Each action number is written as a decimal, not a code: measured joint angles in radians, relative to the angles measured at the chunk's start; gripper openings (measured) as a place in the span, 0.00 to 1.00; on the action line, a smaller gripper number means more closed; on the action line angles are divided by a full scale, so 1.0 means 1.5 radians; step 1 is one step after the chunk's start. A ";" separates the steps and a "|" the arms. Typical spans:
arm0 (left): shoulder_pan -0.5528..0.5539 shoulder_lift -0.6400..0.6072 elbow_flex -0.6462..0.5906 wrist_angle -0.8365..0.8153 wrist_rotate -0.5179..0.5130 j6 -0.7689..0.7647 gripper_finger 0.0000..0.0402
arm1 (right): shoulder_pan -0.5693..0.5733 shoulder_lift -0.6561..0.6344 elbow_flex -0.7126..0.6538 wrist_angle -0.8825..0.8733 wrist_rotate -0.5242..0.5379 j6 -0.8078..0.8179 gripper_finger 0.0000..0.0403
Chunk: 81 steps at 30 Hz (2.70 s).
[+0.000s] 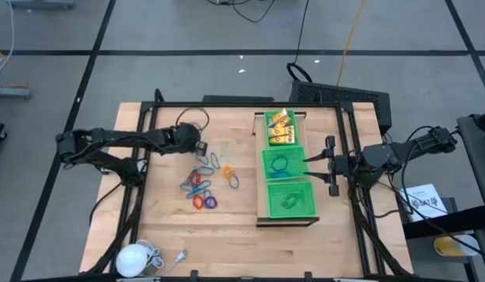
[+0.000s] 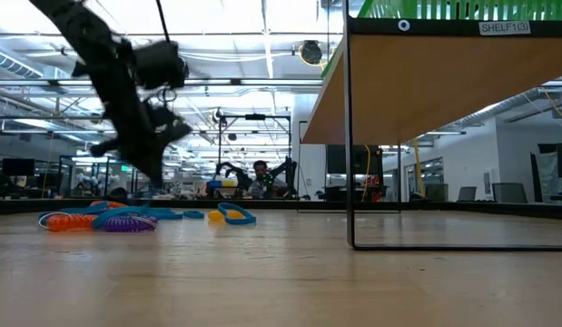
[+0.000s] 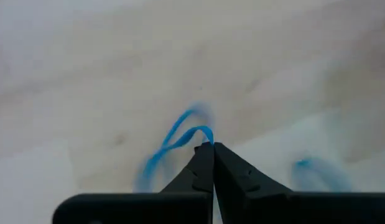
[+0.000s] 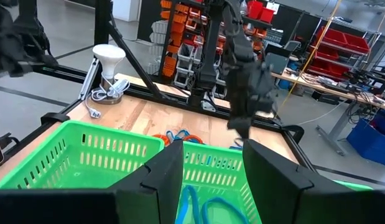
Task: Pick & Place Office Desk Supplies
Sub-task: Put the blue rubber band into the middle green bin
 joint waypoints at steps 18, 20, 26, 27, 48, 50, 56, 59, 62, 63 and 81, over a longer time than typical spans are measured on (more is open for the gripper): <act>-0.154 -0.052 0.128 0.363 0.153 0.297 0.01 | -0.008 0.103 0.001 0.180 0.000 -0.054 0.39; -0.165 -0.052 0.129 0.407 0.164 0.315 0.01 | -0.018 0.131 0.001 0.226 -0.001 -0.071 0.38; -0.185 -0.041 0.129 0.514 0.242 0.338 0.01 | -0.065 0.213 0.001 0.359 -0.001 -0.100 0.38; -0.186 -0.038 0.129 0.519 0.256 0.337 0.01 | -0.073 0.225 0.001 0.379 -0.001 -0.099 0.38; -0.213 0.132 0.289 0.490 0.376 0.330 0.00 | -0.154 0.379 0.001 0.493 -0.004 -0.069 0.38; -0.217 0.160 0.320 0.479 0.387 0.340 0.01 | -0.156 0.387 0.001 0.504 -0.004 -0.060 0.38; -0.224 0.213 0.401 0.411 0.400 0.380 0.01 | -0.157 0.403 0.001 0.516 -0.040 -0.049 0.39; -0.223 0.220 0.427 0.376 0.399 0.392 0.01 | -0.156 0.404 0.001 0.514 -0.059 -0.031 0.39; -0.223 0.219 0.433 0.375 0.397 0.407 0.01 | -0.156 0.403 0.001 0.500 -0.058 -0.023 0.43; -0.223 0.216 0.433 0.374 0.397 0.410 0.01 | -0.157 0.403 0.001 0.491 -0.058 -0.022 0.45; -0.209 0.213 0.433 0.367 0.397 0.418 0.01 | -0.157 0.403 0.001 0.475 -0.141 0.031 0.67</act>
